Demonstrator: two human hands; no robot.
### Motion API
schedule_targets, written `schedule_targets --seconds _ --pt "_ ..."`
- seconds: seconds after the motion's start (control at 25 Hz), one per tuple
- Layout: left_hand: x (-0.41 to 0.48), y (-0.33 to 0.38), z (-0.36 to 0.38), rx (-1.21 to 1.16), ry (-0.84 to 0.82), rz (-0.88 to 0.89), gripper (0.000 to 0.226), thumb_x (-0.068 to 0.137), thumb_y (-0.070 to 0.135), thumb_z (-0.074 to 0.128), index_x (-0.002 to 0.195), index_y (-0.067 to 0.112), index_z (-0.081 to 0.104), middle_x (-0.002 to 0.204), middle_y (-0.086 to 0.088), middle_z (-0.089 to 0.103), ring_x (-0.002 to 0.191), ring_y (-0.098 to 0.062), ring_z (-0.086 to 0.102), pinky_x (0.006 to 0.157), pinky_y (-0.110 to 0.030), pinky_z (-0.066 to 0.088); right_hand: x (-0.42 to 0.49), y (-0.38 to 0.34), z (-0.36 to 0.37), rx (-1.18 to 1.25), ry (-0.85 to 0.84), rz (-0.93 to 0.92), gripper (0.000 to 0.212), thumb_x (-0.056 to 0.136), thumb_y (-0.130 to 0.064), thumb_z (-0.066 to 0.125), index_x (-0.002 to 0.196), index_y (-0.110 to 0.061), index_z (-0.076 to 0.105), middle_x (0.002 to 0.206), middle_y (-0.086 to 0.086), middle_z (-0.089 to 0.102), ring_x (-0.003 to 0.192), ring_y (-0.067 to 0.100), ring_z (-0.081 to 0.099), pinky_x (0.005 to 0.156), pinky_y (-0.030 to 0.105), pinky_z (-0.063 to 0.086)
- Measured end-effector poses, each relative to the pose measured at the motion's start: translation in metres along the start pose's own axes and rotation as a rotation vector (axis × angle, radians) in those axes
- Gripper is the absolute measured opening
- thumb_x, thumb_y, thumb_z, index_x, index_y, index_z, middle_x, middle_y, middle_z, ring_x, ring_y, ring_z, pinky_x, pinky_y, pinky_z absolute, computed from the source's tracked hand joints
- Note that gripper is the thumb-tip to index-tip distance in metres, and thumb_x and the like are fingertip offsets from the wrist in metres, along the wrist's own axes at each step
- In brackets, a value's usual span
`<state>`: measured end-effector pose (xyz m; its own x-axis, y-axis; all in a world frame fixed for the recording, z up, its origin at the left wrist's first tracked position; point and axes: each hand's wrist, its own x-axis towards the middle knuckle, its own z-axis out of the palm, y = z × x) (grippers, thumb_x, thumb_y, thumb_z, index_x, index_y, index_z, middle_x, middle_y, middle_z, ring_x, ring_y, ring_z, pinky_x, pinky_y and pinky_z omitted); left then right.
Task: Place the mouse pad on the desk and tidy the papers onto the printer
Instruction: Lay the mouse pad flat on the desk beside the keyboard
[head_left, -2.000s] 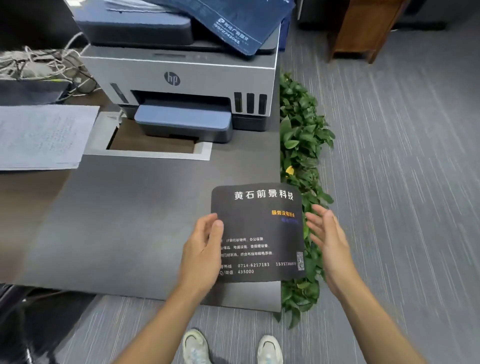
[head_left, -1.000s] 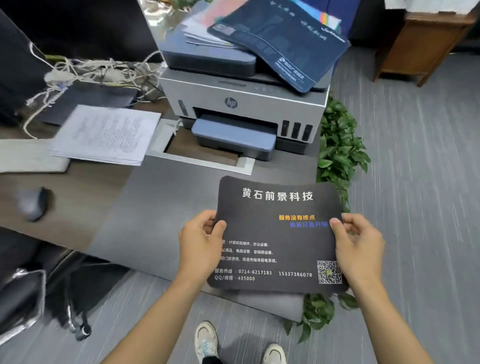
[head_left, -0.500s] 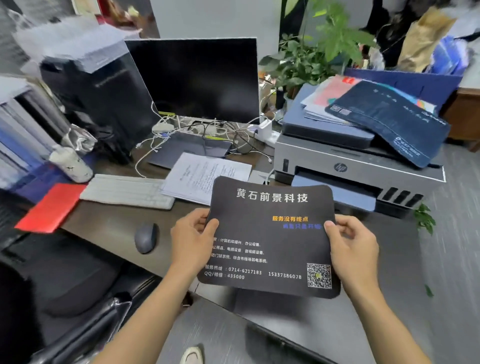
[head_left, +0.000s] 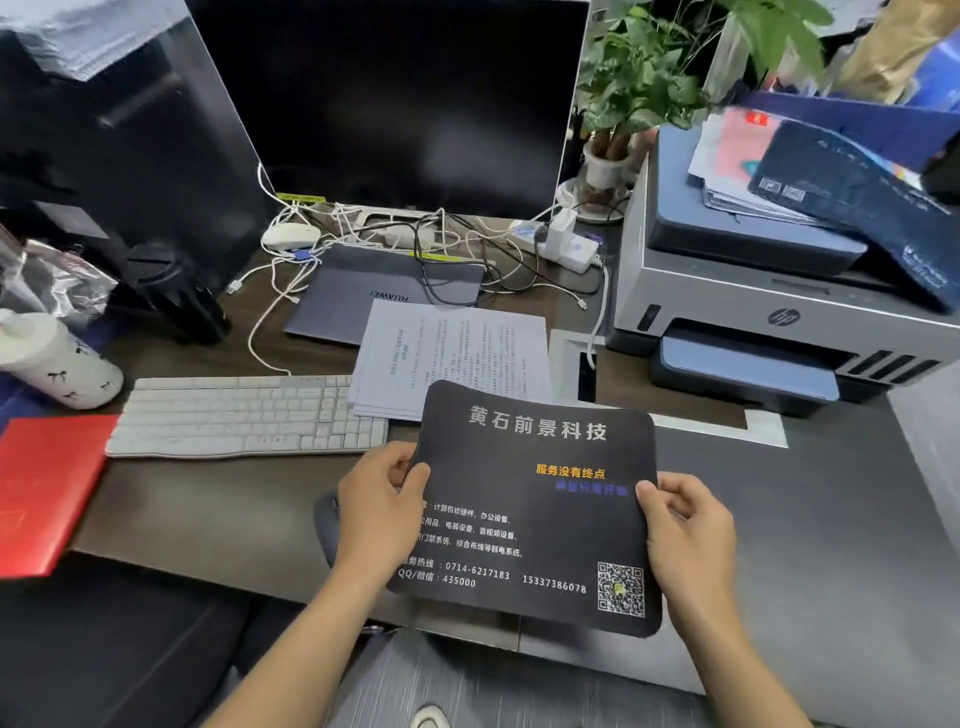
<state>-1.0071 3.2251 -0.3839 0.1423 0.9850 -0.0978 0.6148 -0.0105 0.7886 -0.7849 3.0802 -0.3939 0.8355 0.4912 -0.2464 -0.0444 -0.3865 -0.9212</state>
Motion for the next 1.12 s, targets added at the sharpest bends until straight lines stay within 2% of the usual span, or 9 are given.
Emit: schedule_targets --seconds 0.08,0.2,0.28,0.56,0.68,0.76,0.88,1.0,1.12 --pt "0.009 -0.021 0.007 0.048 -0.013 -0.033 0.012 0.089 0.014 0.066 0.098 0.016 0.074 0.088 -0.002 0.072 0.077 -0.009 0.063 0.065 -0.010 0.039 0.002 0.014 0.016 -0.013 -0.010 0.038 0.011 0.093 -0.011 0.064 0.085 -0.015 0.069 0.078 0.010 0.076 0.075 0.028 0.073 0.076 0.045 0.058" --pt "0.021 -0.046 0.018 0.104 -0.034 -0.051 0.007 0.088 0.011 0.066 0.089 0.009 0.072 0.081 -0.009 0.071 0.081 -0.027 0.063 0.076 -0.034 0.043 0.005 0.037 0.039 -0.040 -0.035 0.096 0.010 0.094 -0.010 0.062 0.085 -0.012 0.068 0.076 0.012 0.076 0.070 0.026 0.072 0.073 0.044 0.057" --pt "0.031 -0.060 0.027 0.112 -0.052 -0.046 0.006 0.086 0.008 0.065 0.084 0.009 0.071 0.077 -0.010 0.069 0.080 -0.030 0.062 0.081 -0.041 0.047 0.010 0.051 0.051 -0.091 -0.022 0.124 0.011 0.093 -0.010 0.063 0.084 -0.012 0.068 0.075 0.013 0.076 0.072 0.029 0.072 0.073 0.044 0.057" --pt "0.044 -0.083 0.058 0.161 -0.115 -0.034 0.009 0.084 0.005 0.066 0.090 0.010 0.070 0.074 -0.004 0.067 0.075 -0.031 0.063 0.082 -0.044 0.049 0.028 0.075 0.065 -0.256 0.037 0.156 0.023 0.092 -0.008 0.065 0.071 -0.018 0.061 0.059 0.003 0.068 0.059 0.023 0.062 0.065 0.035 0.048" --pt "0.049 -0.083 0.060 0.164 -0.120 -0.008 0.024 0.084 0.002 0.065 0.106 0.012 0.061 0.064 0.010 0.055 0.074 -0.030 0.062 0.076 -0.039 0.047 0.036 0.080 0.066 -0.343 0.049 0.147 0.021 0.091 -0.011 0.065 0.070 -0.012 0.060 0.061 0.007 0.069 0.064 0.030 0.065 0.065 0.037 0.049" --pt "0.053 -0.086 0.060 0.172 -0.120 0.027 0.025 0.084 0.001 0.064 0.103 0.015 0.053 0.064 0.006 0.056 0.069 -0.029 0.061 0.072 -0.039 0.047 0.040 0.081 0.066 -0.394 0.044 0.119 0.022 0.090 -0.012 0.067 0.070 -0.013 0.059 0.060 0.003 0.067 0.064 0.031 0.065 0.067 0.039 0.050" --pt "0.061 -0.091 0.062 0.226 -0.129 0.089 0.018 0.084 0.002 0.062 0.091 0.017 0.054 0.067 0.000 0.058 0.065 -0.027 0.058 0.069 -0.040 0.050 0.046 0.083 0.068 -0.458 0.041 0.084 0.027 0.090 -0.013 0.068 0.067 -0.022 0.055 0.059 -0.006 0.064 0.062 0.025 0.062 0.071 0.038 0.051" --pt "0.064 -0.093 0.064 0.325 -0.152 0.137 0.012 0.084 0.006 0.063 0.091 0.015 0.059 0.082 -0.006 0.060 0.075 -0.030 0.059 0.071 -0.042 0.050 0.050 0.088 0.071 -0.479 0.047 0.049 0.017 0.089 -0.015 0.069 0.074 -0.016 0.061 0.063 -0.003 0.067 0.067 0.028 0.066 0.073 0.040 0.054" --pt "0.062 -0.096 0.065 0.393 -0.171 0.133 0.010 0.085 0.012 0.065 0.095 0.013 0.061 0.097 -0.006 0.056 0.080 -0.030 0.060 0.070 -0.036 0.043 0.053 0.093 0.074 -0.524 0.064 -0.003 0.011 0.087 -0.014 0.071 0.079 -0.013 0.063 0.065 -0.001 0.065 0.069 0.030 0.064 0.070 0.036 0.050"
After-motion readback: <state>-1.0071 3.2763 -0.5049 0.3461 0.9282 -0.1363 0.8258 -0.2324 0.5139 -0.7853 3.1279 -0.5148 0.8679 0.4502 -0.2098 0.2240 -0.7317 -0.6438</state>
